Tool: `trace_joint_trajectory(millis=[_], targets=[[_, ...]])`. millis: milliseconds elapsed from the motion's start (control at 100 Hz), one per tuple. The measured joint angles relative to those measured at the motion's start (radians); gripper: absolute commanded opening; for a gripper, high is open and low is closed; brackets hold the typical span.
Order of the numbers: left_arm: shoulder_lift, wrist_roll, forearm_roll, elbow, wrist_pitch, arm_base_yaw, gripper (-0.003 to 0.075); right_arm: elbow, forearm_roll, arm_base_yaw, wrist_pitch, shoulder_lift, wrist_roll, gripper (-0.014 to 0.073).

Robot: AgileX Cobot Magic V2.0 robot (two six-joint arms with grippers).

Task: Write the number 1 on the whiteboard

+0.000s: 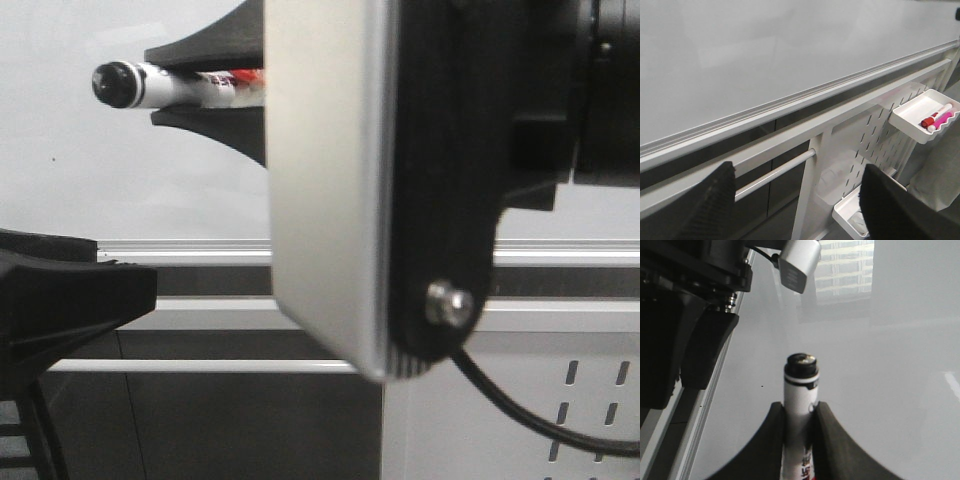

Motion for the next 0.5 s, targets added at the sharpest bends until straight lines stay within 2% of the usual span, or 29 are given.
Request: trace_joint_trajectory(millis=[360,500], targets=[[0.000,0.000,-0.002,0.000,0.000,0.000,0.0472,-0.046,0.030,0.000,0.034,0.000,-0.004,-0.0074],[0.000,0.000,-0.014,0.000,0.000,0.000,0.0472,-0.046,0.051,-0.029,0.044,0.000,-0.004,-0.0074]])
